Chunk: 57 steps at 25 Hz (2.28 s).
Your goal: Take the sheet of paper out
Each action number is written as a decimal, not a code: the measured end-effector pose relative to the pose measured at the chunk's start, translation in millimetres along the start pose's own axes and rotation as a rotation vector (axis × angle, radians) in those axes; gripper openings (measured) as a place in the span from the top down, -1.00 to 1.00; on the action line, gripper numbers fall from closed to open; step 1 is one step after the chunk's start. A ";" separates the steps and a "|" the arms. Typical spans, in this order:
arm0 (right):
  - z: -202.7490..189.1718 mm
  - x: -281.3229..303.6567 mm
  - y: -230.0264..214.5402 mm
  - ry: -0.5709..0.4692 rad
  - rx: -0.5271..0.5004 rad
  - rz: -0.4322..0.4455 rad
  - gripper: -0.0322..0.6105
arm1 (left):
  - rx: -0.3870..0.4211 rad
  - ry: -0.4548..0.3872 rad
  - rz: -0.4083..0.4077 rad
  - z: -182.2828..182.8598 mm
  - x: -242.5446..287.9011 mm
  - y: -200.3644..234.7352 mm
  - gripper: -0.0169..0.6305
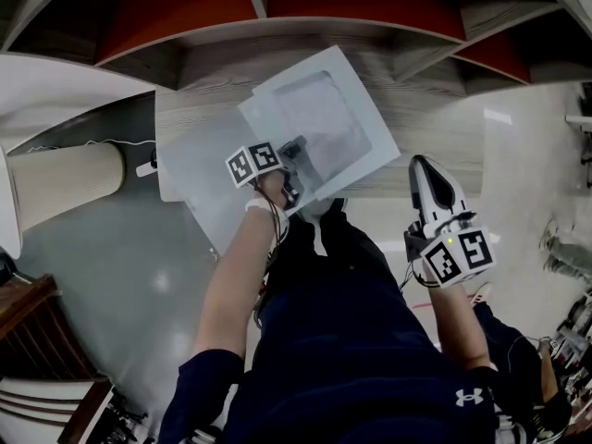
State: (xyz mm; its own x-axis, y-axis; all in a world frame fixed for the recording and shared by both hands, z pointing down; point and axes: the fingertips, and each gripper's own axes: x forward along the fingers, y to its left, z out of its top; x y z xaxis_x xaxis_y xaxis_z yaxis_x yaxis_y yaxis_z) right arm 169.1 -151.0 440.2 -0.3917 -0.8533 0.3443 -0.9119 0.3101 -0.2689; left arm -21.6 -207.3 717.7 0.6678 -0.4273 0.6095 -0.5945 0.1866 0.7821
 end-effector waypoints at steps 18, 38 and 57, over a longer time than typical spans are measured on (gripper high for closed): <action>-15.6 -13.6 -6.6 0.022 0.035 -0.008 0.86 | 0.026 0.032 -0.041 -4.1 26.9 -18.6 0.55; -29.2 -16.8 -8.1 0.051 0.074 -0.016 0.86 | 0.115 0.005 -0.019 20.5 33.0 -21.7 0.90; -19.8 0.2 31.4 0.022 0.051 0.055 0.86 | 0.023 -0.061 0.018 26.8 -53.5 17.0 0.90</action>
State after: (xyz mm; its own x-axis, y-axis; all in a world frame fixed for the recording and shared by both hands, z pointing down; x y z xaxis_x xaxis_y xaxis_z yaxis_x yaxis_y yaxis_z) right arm 138.0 -133.1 449.6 -0.4437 -0.8262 0.3472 -0.8820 0.3338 -0.3328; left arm -79.5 -204.9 694.9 0.6292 -0.4772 0.6136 -0.6164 0.1747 0.7678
